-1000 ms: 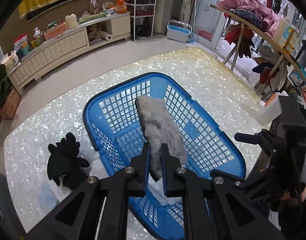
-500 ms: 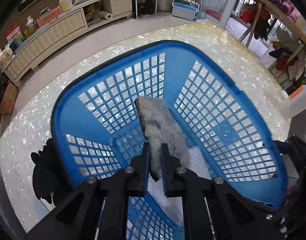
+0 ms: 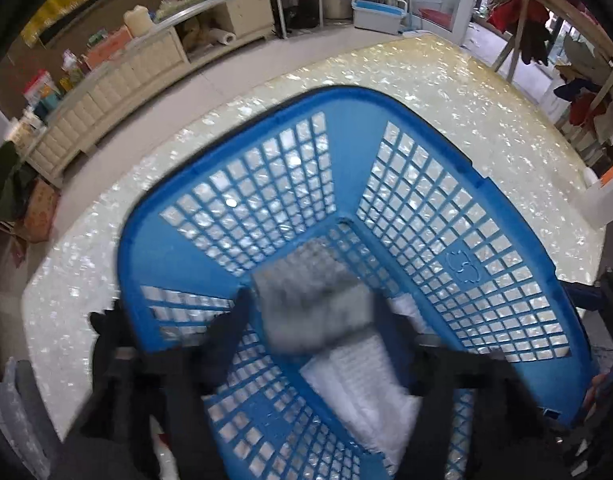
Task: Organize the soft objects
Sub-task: 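Carry the grey fuzzy cloth into the basket and release it, left gripper, then withdraw both tools from the basket toward the remaining items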
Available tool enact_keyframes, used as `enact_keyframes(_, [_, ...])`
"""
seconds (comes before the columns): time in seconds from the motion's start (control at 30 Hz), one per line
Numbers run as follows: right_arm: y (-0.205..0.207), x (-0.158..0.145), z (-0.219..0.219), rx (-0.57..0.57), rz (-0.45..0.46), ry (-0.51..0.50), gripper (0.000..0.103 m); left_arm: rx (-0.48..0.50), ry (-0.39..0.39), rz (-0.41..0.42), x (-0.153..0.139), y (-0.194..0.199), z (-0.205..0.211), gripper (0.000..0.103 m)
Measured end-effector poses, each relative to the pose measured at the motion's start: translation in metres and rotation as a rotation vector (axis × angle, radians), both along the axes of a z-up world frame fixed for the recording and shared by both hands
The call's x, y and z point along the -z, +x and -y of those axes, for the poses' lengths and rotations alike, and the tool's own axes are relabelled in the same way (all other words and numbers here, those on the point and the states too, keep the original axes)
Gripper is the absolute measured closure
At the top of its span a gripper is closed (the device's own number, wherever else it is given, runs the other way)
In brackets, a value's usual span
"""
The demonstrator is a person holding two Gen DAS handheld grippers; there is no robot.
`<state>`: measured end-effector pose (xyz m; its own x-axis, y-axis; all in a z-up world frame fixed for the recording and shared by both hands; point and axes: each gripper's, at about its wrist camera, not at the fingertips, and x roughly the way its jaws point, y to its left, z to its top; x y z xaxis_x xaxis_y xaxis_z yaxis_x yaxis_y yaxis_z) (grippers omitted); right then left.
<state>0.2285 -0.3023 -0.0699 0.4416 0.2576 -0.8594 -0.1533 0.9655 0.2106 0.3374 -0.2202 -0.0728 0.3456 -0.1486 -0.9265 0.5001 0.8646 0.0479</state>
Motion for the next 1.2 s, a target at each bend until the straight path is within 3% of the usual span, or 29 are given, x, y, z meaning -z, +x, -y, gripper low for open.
enact_keyframes(0.23, [-0.010,-0.009,-0.002,-0.001,0.017,0.002,0.000,-0.013,0.020,0.054,-0.021,-0.021,-0.007,0.027])
enact_keyframes(0.3, [-0.015,-0.013,-0.004,-0.002,0.022,0.001,0.000,-0.016,0.011,0.069,-0.029,-0.031,-0.014,0.027])
enact_keyframes(0.4, [-0.022,-0.021,-0.008,-0.002,0.036,-0.003,0.000,-0.022,-0.007,0.086,-0.041,-0.045,-0.024,0.019])
enact_keyframes(0.6, [-0.036,-0.037,-0.020,-0.005,0.063,-0.021,0.000,-0.063,-0.016,0.128,-0.059,-0.074,-0.048,0.016])
enact_keyframes(0.7, [-0.042,-0.043,-0.024,-0.007,0.075,-0.030,0.000,-0.071,-0.067,0.116,-0.063,-0.089,-0.065,0.016])
enact_keyframes(0.87, [-0.050,-0.056,-0.036,-0.015,0.103,-0.031,0.000,-0.090,-0.112,0.139,-0.069,-0.105,-0.091,0.000])
enact_keyframes(1.2, [-0.060,-0.067,-0.084,-0.098,0.135,-0.054,0.000,-0.152,-0.143,0.186,-0.080,-0.147,-0.155,0.000])
